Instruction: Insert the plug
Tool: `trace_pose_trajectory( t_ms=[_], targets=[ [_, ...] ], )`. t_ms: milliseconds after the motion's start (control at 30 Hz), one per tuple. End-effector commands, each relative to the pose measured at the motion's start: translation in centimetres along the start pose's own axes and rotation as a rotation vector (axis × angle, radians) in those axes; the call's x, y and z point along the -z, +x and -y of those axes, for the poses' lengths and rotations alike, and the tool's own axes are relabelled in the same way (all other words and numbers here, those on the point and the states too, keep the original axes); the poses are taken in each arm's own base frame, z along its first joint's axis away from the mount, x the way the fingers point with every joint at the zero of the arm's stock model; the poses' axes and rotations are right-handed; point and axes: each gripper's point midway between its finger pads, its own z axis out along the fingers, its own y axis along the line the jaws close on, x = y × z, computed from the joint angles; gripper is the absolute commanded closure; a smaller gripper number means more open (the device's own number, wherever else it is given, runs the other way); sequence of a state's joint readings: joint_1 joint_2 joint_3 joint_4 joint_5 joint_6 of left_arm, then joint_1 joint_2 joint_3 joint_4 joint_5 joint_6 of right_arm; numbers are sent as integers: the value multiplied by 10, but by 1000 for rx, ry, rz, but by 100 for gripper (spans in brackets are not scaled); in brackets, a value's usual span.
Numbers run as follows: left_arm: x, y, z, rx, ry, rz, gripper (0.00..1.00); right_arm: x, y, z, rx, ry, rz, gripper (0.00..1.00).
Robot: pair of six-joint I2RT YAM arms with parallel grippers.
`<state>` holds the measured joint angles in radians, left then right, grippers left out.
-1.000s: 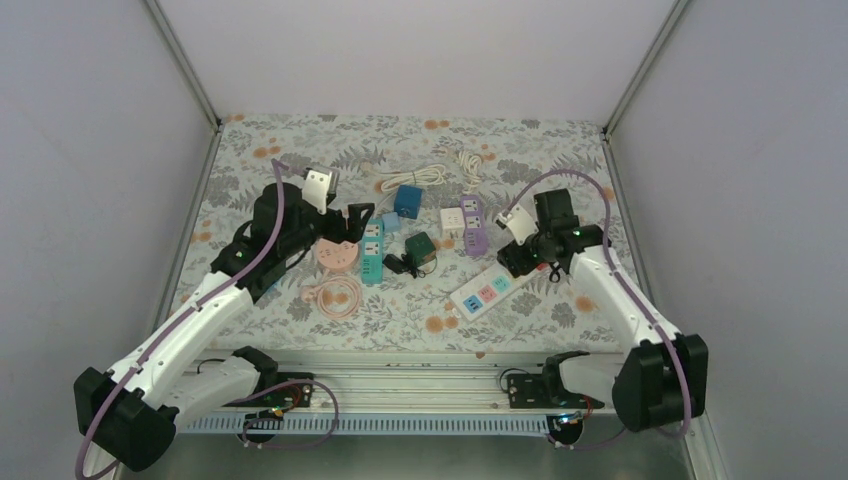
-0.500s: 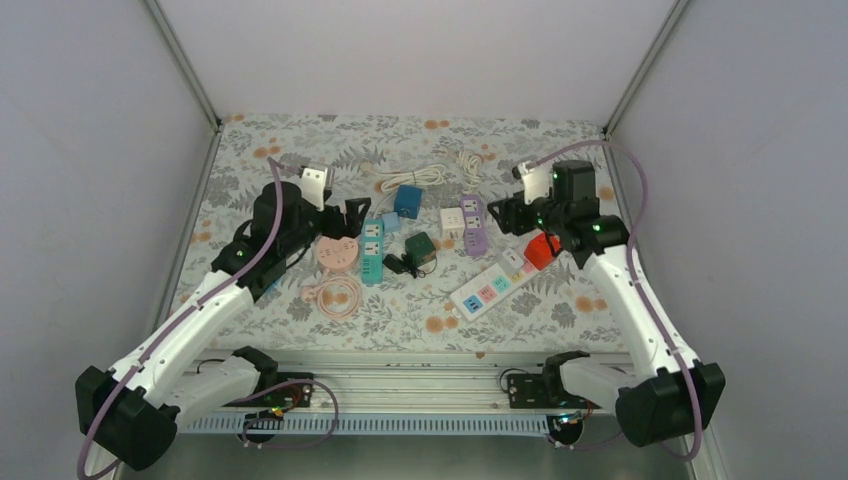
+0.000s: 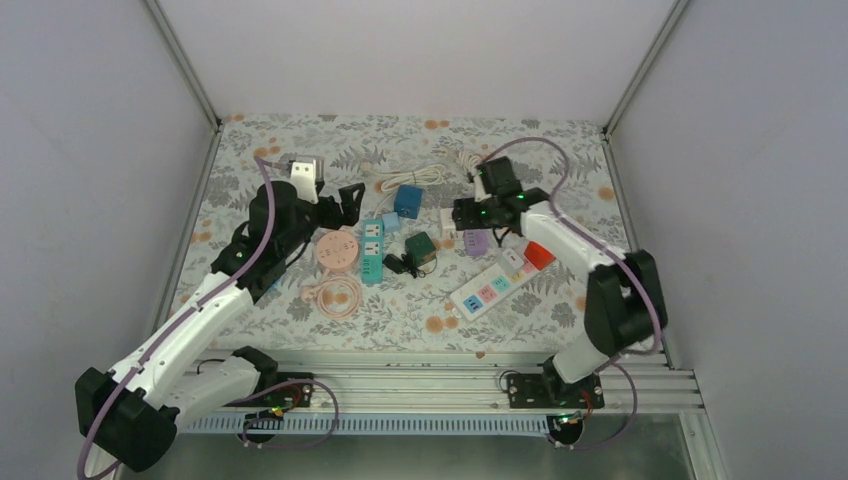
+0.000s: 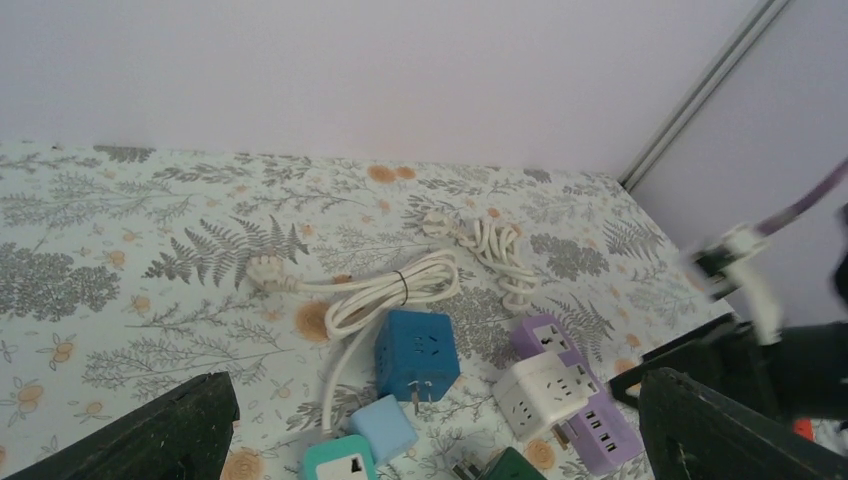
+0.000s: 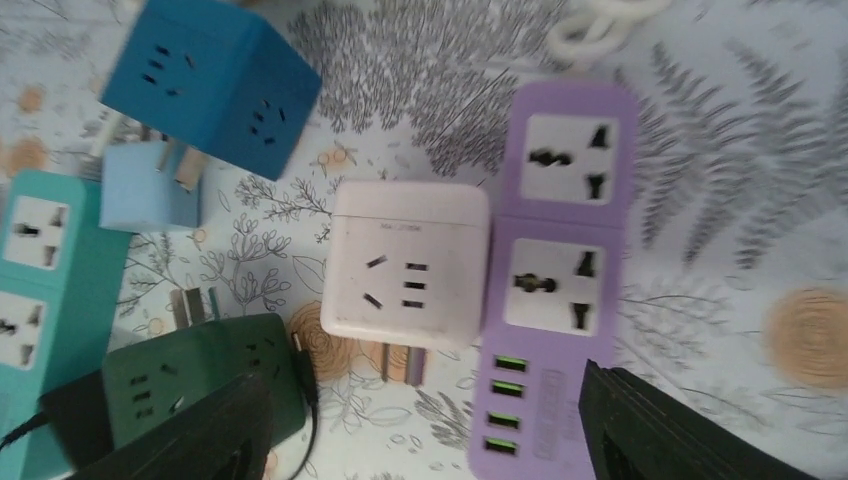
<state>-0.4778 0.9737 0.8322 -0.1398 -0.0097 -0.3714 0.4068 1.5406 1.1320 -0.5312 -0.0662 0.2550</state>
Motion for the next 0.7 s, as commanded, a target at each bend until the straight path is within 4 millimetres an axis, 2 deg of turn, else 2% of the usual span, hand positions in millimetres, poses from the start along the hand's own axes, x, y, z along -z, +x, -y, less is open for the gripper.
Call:
trace_pose_trajectory(
  t_ms=[0, 67, 267, 367, 667],
  targets=[
    [-4, -2, -2, 44, -3, 22, 0, -28, -9, -10, -36, 67, 18, 18],
    [-6, 1, -4, 54, -9, 15, 0, -50, -1, -14, -24, 96, -14, 15],
    [-9, 2, -4, 68, -8, 12, 0, -84, 6, -18, 14, 165, -68, 17],
    [-10, 4, -5, 67, -12, 9, 0, -93, 8, -20, 27, 172, -78, 21],
    [-11, 6, -7, 71, -18, 8, 0, -104, 13, -21, 15, 191, -99, 47]
  ],
)
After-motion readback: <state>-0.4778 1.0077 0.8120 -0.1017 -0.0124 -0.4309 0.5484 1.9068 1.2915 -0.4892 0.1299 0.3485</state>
